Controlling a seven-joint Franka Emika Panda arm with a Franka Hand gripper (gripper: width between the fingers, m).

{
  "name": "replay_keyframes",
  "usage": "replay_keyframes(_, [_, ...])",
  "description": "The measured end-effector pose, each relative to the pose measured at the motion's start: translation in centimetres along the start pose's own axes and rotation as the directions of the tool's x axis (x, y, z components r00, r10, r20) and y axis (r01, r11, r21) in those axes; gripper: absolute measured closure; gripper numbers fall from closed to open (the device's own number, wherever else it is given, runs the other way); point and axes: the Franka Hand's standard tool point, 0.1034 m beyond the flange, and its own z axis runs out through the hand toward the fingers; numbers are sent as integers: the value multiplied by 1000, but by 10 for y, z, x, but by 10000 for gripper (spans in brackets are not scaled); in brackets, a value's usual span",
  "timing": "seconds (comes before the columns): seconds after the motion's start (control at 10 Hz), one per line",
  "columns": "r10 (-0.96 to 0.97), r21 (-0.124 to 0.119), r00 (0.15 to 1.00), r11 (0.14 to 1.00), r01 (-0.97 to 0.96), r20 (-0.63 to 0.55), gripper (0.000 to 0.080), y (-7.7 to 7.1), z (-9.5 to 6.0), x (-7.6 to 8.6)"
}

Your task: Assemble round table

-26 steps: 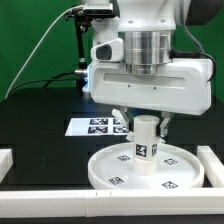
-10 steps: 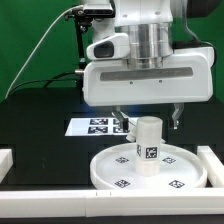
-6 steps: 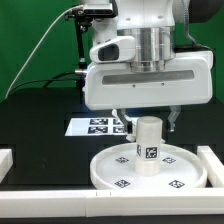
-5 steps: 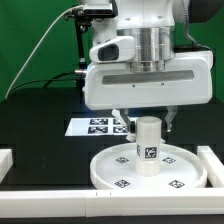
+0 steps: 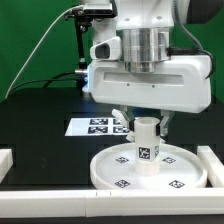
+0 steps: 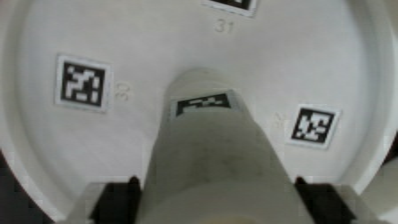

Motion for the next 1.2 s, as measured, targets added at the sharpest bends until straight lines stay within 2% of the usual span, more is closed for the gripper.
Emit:
replay_keyframes(0.1, [214, 5, 977, 977, -214, 3, 395, 0, 0, -2])
replay_keyframes(0.2, [415, 7, 910, 910, -415, 23, 393, 0, 1, -4])
replay_keyframes(0.4, [563, 10, 826, 826, -564, 35, 393, 0, 1, -4])
replay_keyframes(0.6, [581, 10, 813, 813, -582, 36, 393, 0, 1, -4])
replay_keyframes(0.7, [506, 6, 862, 862, -506, 36, 393, 1, 1, -4])
replay_keyframes(0.8, [384, 8, 923, 923, -384, 36, 231, 3, 2, -4])
replay_keyframes(0.9, [253, 22, 967, 967, -254, 23, 174, 3, 2, -2])
replay_keyframes(1.0, [53, 32, 999, 998, -53, 8, 157, 2, 1, 0])
replay_keyframes(1.2, [-122, 29, 992, 992, 122, 1, 151, 2, 1, 0])
